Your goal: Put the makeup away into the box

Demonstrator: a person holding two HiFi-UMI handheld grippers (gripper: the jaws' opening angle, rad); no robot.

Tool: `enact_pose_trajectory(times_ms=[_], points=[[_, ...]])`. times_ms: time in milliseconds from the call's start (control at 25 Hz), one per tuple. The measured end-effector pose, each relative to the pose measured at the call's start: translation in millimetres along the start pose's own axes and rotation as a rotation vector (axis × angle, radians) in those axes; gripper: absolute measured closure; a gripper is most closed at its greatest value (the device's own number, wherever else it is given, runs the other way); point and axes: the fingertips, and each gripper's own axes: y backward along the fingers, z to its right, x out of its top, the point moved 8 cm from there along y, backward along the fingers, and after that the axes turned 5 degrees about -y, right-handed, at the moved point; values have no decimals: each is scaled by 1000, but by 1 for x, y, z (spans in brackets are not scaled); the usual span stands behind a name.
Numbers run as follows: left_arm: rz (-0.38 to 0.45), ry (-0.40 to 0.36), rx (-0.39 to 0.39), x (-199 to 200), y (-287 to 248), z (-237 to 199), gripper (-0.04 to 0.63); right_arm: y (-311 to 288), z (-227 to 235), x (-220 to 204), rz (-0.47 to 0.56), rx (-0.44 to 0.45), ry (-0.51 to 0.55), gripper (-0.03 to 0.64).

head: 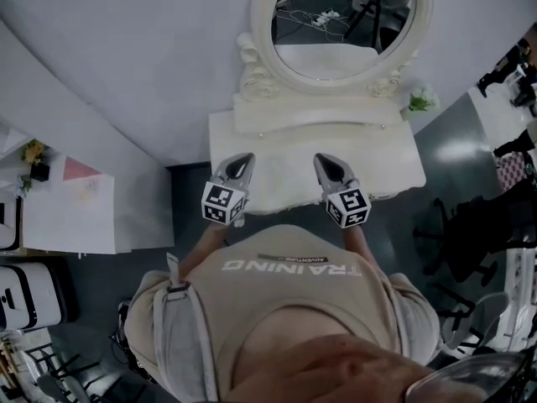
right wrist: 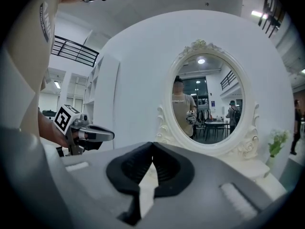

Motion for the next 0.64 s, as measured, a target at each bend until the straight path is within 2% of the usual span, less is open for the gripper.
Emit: enact_pose_trajectory(times_ms=[160,280,480,640], points=[[-9,-19,12,3,11,3,589,-5,-7,13,40,20,8,613],[-18,-16,28,3,15,4,589,-7,-7,18,27,48,48,613],[-43,13,46,0,15,8,589,-3,4,7,-29,52,31,612],[-48,46,44,0,6,10,589,-6,14,13,-16,41,11,612]])
